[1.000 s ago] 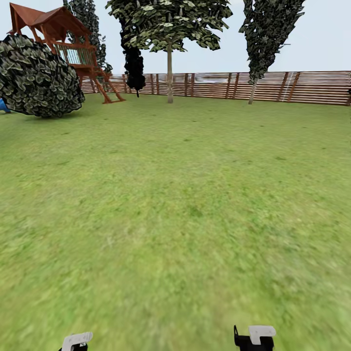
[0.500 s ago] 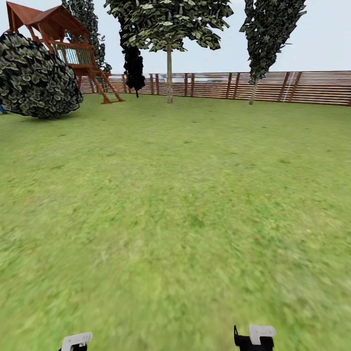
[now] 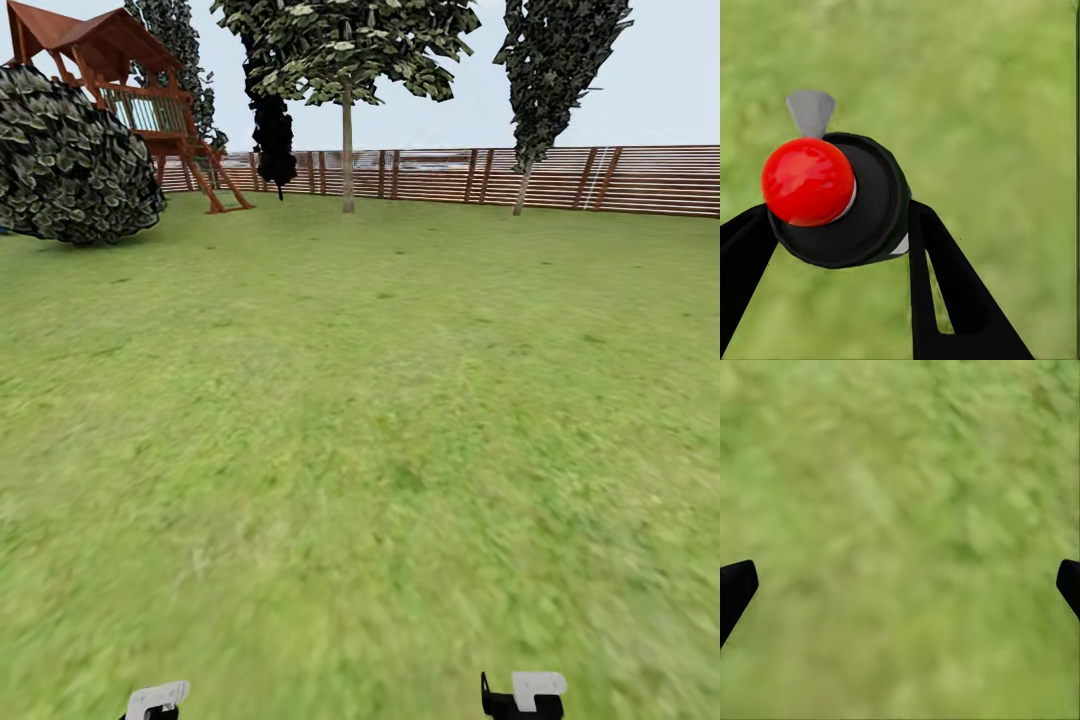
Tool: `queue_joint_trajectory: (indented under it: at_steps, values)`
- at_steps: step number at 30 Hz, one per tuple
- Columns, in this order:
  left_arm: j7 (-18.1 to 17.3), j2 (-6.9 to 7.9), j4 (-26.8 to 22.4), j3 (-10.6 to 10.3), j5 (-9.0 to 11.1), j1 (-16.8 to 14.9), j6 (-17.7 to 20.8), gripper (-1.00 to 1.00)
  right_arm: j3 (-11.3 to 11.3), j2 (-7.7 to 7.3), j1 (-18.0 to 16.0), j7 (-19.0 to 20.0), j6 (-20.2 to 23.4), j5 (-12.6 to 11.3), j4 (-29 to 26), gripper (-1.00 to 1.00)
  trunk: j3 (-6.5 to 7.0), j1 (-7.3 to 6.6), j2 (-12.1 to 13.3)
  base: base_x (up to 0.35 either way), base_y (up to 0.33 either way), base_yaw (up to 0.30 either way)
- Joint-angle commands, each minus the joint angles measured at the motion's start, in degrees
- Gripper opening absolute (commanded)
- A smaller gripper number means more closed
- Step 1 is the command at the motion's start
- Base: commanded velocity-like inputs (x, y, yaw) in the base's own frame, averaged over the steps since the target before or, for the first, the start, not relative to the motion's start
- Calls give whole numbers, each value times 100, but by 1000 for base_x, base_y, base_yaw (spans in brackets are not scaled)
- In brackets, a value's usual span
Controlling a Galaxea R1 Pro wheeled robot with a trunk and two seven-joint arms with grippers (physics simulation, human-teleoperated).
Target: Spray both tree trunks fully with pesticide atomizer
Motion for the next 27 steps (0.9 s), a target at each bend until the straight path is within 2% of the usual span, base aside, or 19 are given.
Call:
queue_joint_trajectory:
  at_steps: [1, 27]
  values:
    - [-19, -5, 6, 38, -11, -4, -23, -100, 52, 0, 1, -10, -14, -53, 1, 100, -5, 3, -2, 339, 0, 0]
    - [-19, -18, 6, 34, -15, -4, -27, -100, 52, 0, 4, -10, -14, -53, 1, 100, -5, 3, -2, 339, 0, 0]
